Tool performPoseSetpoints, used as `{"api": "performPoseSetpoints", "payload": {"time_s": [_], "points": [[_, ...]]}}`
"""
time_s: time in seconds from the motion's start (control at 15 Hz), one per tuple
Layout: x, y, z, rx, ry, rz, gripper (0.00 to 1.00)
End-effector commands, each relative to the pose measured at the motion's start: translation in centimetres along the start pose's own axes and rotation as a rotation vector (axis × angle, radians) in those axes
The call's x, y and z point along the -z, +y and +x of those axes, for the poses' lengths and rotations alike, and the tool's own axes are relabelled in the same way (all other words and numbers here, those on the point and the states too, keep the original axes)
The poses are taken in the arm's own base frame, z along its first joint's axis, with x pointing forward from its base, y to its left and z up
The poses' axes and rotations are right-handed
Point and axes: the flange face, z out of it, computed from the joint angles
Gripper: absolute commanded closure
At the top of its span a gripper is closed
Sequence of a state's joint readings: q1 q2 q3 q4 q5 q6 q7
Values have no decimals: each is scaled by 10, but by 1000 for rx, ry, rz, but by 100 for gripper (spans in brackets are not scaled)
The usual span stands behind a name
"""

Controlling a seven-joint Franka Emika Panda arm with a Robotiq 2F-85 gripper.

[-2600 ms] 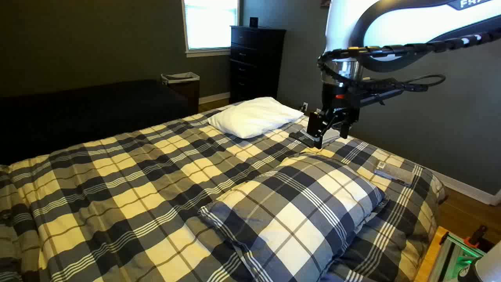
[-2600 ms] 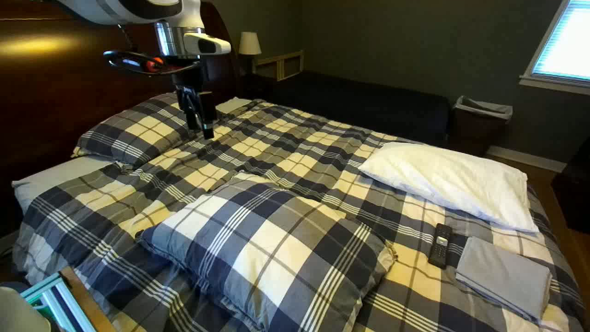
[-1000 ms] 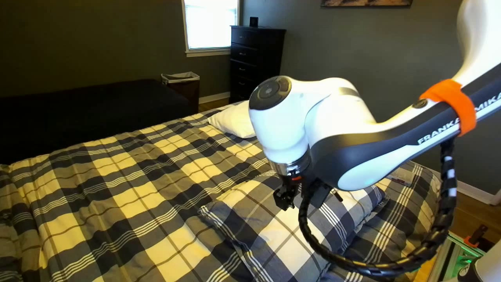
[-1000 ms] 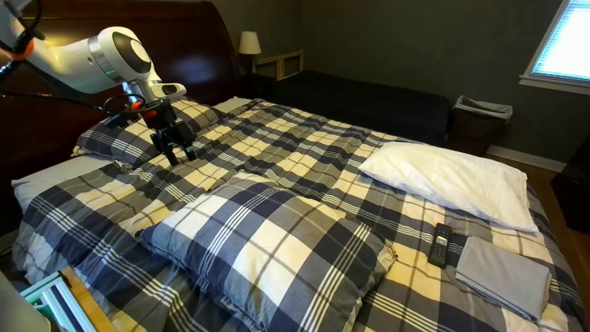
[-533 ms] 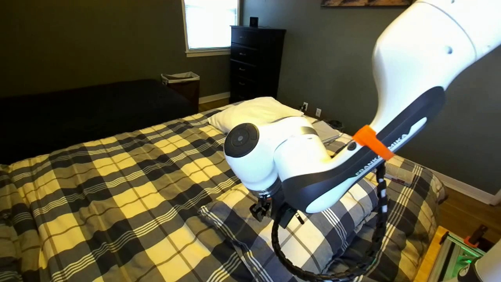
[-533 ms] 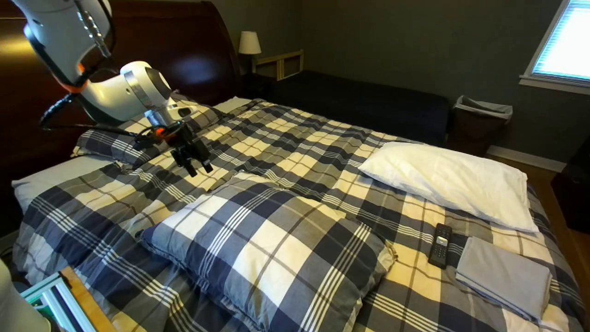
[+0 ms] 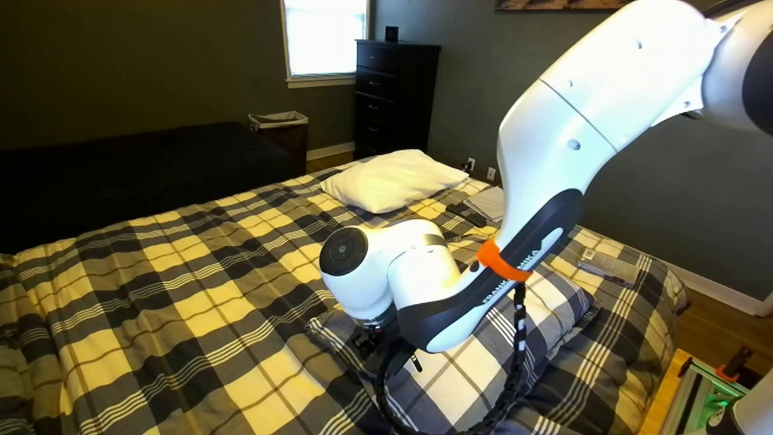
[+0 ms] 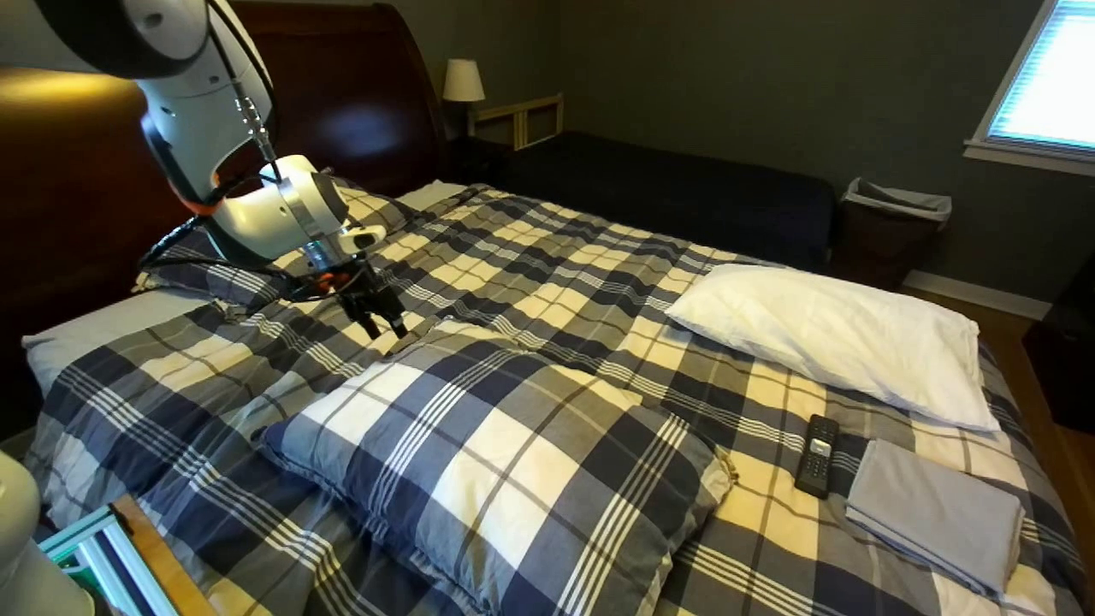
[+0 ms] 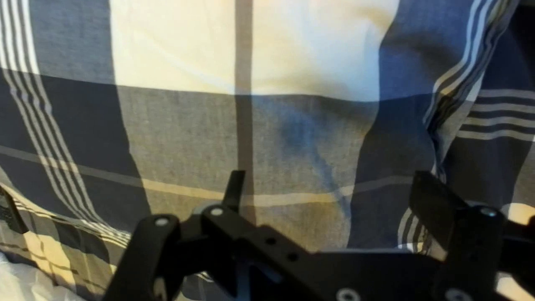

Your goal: Lift the pillow on the right and turn it upside down

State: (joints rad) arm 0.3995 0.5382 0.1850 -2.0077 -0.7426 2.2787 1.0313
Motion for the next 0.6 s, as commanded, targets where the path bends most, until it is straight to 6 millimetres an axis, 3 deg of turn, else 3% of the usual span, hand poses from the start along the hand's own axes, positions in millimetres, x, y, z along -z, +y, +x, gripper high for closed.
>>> {"api": "performPoseSetpoints", "payload": {"time_s": [0.0, 0.53], "points": [[-26, -22, 11, -10, 10, -9, 0], [-70, -47, 17, 8, -69, -48, 0]]}}
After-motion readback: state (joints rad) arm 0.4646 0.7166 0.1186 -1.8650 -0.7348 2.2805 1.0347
